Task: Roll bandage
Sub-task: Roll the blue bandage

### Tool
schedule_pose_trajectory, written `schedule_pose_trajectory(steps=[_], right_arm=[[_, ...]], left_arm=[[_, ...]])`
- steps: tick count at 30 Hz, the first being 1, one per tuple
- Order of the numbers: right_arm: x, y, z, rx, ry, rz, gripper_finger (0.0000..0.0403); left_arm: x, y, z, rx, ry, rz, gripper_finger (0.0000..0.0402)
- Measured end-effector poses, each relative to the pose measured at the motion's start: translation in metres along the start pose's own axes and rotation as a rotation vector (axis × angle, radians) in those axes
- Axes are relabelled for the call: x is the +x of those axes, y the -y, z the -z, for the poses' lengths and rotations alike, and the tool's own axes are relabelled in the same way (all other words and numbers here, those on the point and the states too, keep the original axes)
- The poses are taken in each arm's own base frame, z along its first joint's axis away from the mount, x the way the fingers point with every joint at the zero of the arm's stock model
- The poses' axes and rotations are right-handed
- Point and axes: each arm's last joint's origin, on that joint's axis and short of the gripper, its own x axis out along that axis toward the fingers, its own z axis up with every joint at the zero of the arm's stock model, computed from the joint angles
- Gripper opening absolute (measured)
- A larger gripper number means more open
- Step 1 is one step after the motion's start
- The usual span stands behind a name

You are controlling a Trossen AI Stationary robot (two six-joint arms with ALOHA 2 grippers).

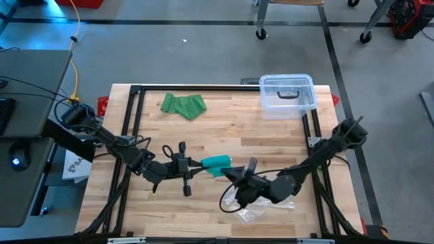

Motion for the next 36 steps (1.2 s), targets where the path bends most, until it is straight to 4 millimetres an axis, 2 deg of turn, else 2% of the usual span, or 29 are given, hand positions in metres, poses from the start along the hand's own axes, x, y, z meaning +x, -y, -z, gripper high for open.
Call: schedule_pose_trajectory(steps=[5,10,15,18,21,26,36], right_arm=[[0.005,-0.003,0.011,0.094,0.000,-0.112,0.0000],[0.017,-0.017,0.032,0.227,-0.053,-0.303,0.0000],[0.031,-0.032,0.063,0.409,-0.111,-0.484,0.0000],[0.038,-0.039,0.083,0.487,-0.164,-0.526,0.0000],[0.045,-0.041,0.099,0.567,-0.201,-0.559,0.0000],[0.054,-0.040,0.114,0.656,-0.223,-0.574,0.0000],[0.060,-0.038,0.118,0.714,-0.212,-0.599,0.0000]], left_arm=[[0.005,0.004,0.007,0.020,-0.029,0.022,0.0006],[0.019,0.005,0.028,-0.039,-0.130,0.017,0.0006],[0.032,-0.006,0.074,-0.144,-0.216,0.050,0.0006],[0.034,-0.016,0.099,-0.176,-0.242,0.020,0.0006],[0.035,-0.021,0.116,-0.202,-0.243,0.032,0.0006],[0.035,-0.021,0.122,-0.215,-0.218,0.068,0.0012],[0.035,-0.019,0.121,-0.174,-0.210,0.106,0.0083]])
